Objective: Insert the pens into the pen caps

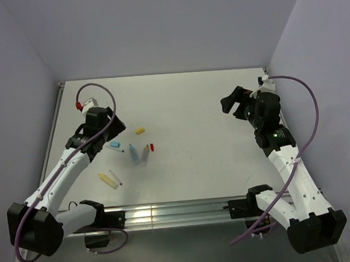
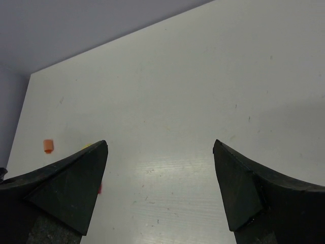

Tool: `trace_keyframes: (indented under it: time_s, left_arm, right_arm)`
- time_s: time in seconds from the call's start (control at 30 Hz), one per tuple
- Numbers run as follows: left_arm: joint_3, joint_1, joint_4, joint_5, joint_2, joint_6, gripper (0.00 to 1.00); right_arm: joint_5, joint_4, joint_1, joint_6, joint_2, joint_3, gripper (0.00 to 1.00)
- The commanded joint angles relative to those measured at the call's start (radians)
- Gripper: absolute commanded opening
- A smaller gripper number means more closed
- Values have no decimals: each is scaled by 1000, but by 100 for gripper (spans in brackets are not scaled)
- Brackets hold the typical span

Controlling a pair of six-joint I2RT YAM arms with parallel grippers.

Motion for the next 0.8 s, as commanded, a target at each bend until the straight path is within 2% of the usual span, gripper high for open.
trace_keyframes:
  time_s: [0.0,0.2,0.5,0.77]
  left_arm:
    - [-39,-47,33,-129,39,-97,68]
    - [-36,-161,27,-224,248,-151,62]
    - [-43,-214,84,-209,395,-148,56]
    - [-41,-239,95,-210,449,-160,53]
  right_arm:
    - [-33,1,-2,-10,5,38,91]
    - [-34,-3,-2,-10,17,41,90]
    - [-33,-13,-2,-10,31,44,88]
    - [-22,-16,-2,-8,36,44,87]
